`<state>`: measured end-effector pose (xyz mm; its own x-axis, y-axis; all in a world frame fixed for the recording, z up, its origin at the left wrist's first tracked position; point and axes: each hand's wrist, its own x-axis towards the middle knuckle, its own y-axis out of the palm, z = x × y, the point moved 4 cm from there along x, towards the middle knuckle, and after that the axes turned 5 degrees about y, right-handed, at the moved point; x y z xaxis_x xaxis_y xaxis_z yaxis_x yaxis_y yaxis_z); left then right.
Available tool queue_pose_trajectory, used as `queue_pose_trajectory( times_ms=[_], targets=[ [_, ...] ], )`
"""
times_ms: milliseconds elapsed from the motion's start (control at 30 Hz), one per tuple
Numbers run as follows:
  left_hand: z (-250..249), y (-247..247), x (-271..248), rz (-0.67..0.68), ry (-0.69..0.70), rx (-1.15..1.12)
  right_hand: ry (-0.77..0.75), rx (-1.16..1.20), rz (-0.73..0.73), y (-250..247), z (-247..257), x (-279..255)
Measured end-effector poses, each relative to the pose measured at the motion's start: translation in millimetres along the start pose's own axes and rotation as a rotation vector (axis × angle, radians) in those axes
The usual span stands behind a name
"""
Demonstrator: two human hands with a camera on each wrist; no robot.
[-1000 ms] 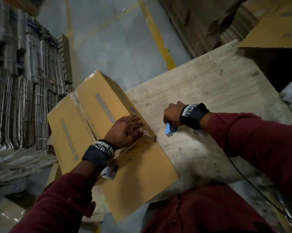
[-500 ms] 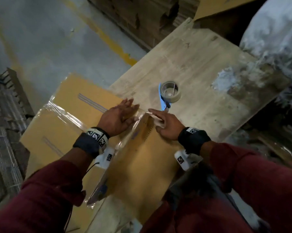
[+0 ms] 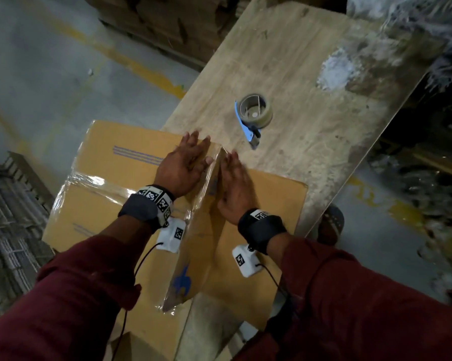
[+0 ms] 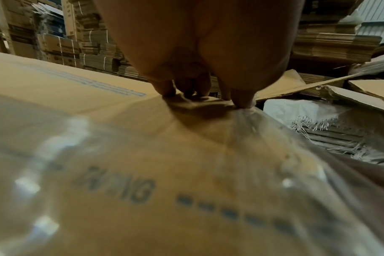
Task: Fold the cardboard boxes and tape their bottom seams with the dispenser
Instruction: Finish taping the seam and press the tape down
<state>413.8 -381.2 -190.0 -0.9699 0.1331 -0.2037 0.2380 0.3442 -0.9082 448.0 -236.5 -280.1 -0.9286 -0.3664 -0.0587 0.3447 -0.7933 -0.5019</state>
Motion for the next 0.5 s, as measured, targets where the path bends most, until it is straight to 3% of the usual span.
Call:
queue_pose_trajectory(
  times_ms=[133, 233, 300, 367, 433, 500],
  targets=[
    [0.5, -0.3, 0.8, 0.005, -0.017, 0.013, 0.133, 0.005, 0.042, -4.1, 1.3, -12.2],
    [-2.2, -1.6, -1.1, -0.002, -0.024, 0.009, 0.107, 0.034, 0.031, -23.7, -11.1, -10.0],
    [-4.3, -1.5, -1.0, -0.008, -0.037, -0.015, 0.136, 0.174, -0.079, -48.2, -16.8, 6.0],
    [-6.1, -2.0, -0.6, -0.009, -0.043, -0.018, 0.229, 0.499, -0.144, -69.3, -17.1, 30.5],
    [-6.3, -3.0, 0.2, -0.001, -0.041, -0.007, 0.227, 0.662, -0.093, -77.2, -9.6, 56.9],
    [-4.9, -3.7, 0.5, 0.006, -0.037, -0.005, 0.149, 0.619, 0.003, -72.9, -4.1, 75.3]
  ],
)
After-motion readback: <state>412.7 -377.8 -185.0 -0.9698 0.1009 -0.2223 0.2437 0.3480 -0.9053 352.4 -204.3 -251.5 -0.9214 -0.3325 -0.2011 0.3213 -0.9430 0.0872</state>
